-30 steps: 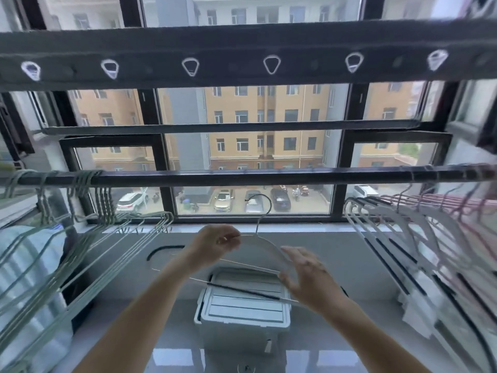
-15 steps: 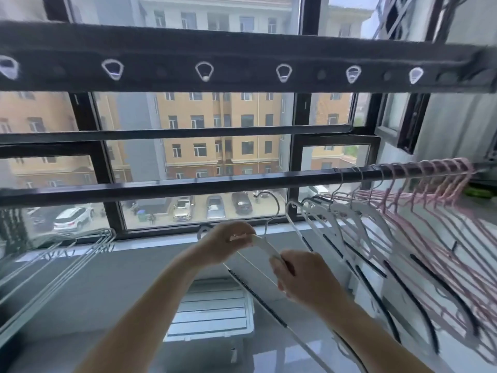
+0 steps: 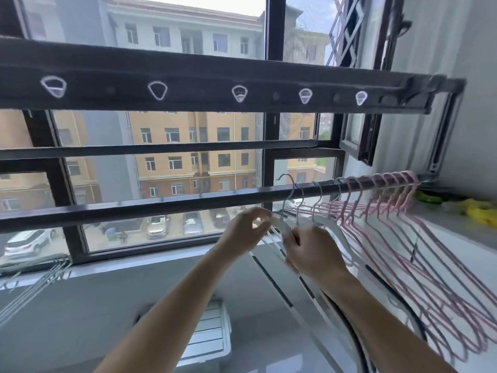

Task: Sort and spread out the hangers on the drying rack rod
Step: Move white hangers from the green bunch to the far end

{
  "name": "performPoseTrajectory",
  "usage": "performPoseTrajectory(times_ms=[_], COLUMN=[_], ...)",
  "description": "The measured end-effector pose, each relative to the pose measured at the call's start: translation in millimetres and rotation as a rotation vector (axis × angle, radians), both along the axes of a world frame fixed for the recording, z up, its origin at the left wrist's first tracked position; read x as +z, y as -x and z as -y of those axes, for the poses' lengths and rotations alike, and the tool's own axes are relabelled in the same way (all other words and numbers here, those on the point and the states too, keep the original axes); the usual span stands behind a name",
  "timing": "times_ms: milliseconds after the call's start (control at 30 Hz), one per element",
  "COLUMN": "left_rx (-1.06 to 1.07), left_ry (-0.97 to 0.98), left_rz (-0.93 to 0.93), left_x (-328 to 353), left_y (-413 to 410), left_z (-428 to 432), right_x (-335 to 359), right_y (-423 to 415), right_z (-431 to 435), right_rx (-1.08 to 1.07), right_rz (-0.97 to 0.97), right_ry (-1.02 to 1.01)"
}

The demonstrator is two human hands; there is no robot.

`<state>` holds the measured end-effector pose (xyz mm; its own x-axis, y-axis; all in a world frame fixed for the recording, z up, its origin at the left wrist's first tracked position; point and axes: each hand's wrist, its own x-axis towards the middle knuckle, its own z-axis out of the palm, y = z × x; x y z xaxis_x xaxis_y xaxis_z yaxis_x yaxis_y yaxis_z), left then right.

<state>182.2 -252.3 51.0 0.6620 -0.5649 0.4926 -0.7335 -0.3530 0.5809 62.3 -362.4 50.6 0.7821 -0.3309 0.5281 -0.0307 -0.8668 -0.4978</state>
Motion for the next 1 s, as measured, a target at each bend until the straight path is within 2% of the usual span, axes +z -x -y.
performPoseTrajectory(times_ms=[100,400,567,800,1000], left_rx=[-0.004,-0.013,-0.027,0.105,0.347], left_ry=[-0.055,-0.114,-0.09,0.059,0.116], left_rz=[-0.024,-0.047,-0.056,-0.085,-0.033], left_x=[-3.3,-10.0,-11.1,-10.1,0.0], left_y=[-0.2,3.1,4.6,15.9,27.8], left_z=[4.5,3.7,-5.7,-45.8,-130.5], right_x=[-4.2,-16.0,-3.0,5.4,-1.6], right_y=[-7.1,-10.2,1.6,11.1,-8.2], right_z=[4.0,10.8,4.7,-46.4,-108.8], right_rx=[-0.069,-0.194,-0.216,-0.064,0.122], right_rz=[-0.02,-0.148,-0.121,0.062,-0.001], right_ry=[-0.021,0.1,0.173,0.306,0.264])
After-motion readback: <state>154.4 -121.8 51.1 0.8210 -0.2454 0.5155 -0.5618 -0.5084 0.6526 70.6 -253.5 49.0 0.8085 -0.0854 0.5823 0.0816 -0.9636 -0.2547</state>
